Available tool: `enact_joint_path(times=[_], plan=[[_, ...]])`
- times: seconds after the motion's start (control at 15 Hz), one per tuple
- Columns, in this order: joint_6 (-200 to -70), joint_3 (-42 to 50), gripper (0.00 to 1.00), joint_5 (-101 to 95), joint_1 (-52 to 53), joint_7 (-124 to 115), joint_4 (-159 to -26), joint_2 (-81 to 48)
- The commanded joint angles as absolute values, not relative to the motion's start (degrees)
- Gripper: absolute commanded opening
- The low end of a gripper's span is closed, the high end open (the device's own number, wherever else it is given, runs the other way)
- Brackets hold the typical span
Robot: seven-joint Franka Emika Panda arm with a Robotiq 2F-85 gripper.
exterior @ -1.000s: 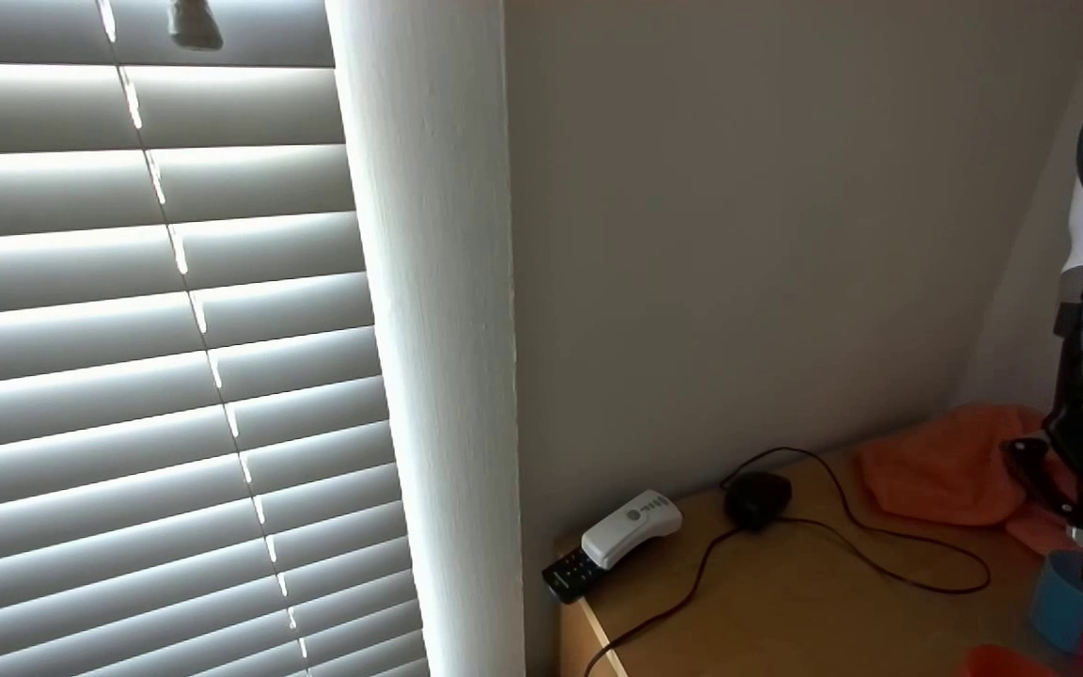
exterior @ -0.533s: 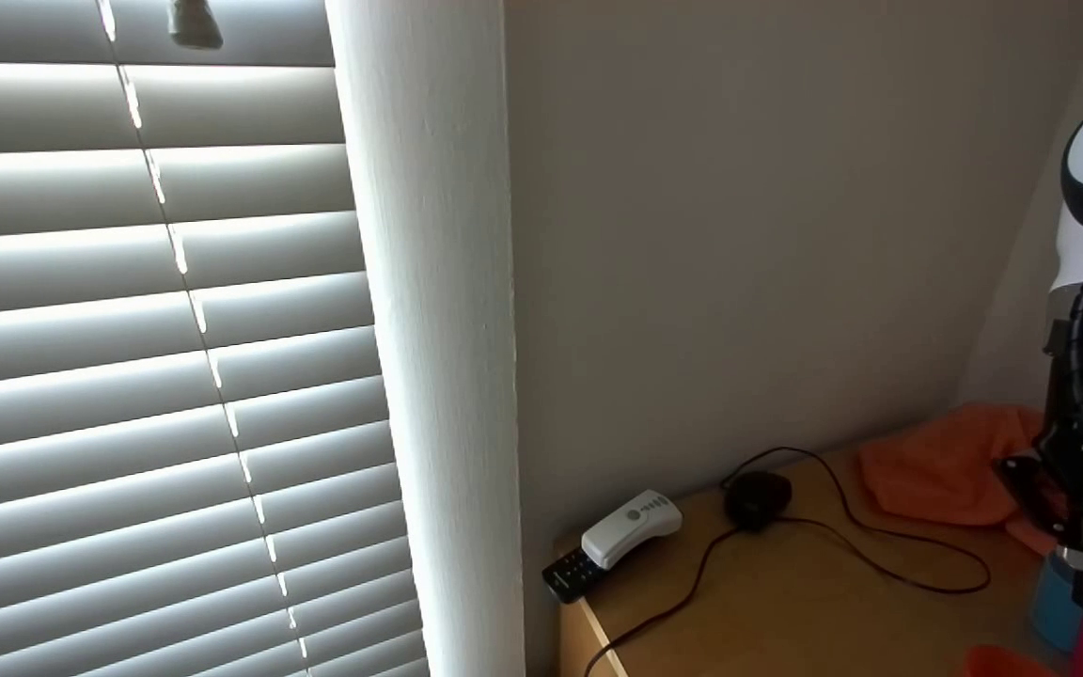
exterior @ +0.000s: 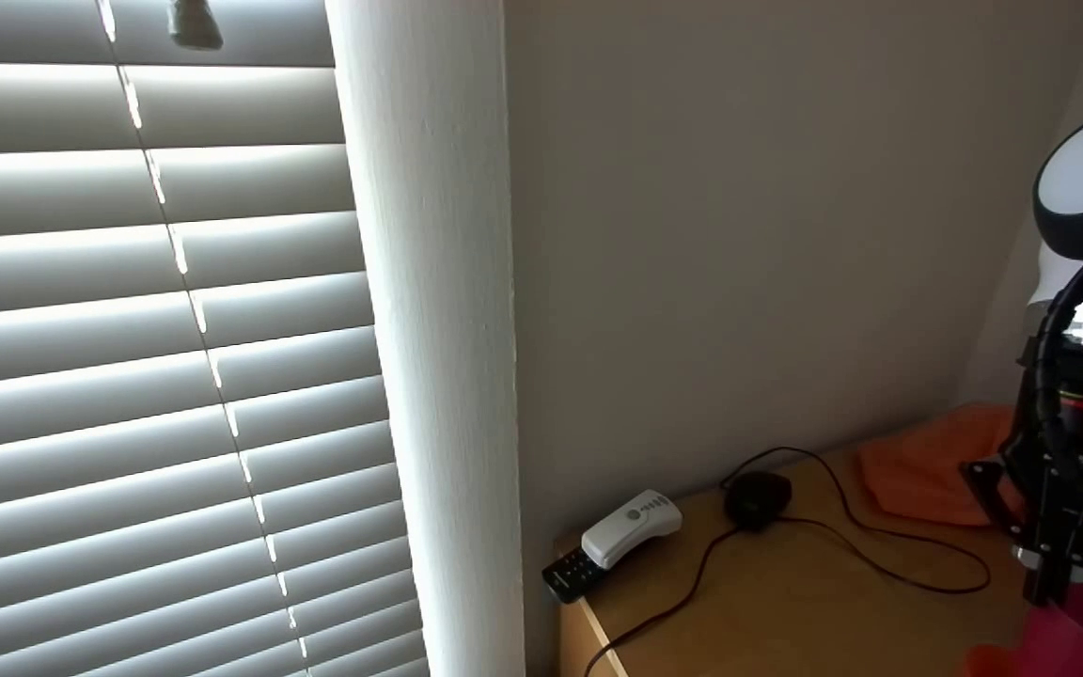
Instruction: Pick up the pink cup and put it in the orange cup
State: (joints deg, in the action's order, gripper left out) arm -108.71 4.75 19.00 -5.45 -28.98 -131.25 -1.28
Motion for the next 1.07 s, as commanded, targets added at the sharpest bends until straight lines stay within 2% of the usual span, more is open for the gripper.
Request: enact_joint_path(times=[0.0,0.67,0.73,0.8,1.0], plan=[[-109.67,4.85,0.01,22.70,-5.26,-25.03,-131.76,-2.25],[-112.03,4.84,0.01,22.32,-4.97,-24.85,-131.61,-4.25],[-112.35,4.84,0.29,22.33,-4.92,-25.30,-131.60,-4.42],[-112.25,4.85,0.29,22.37,-4.91,-25.23,-131.53,-4.55],[-111.95,4.93,0.52,22.91,-5.00,-25.07,-131.61,-4.26]])
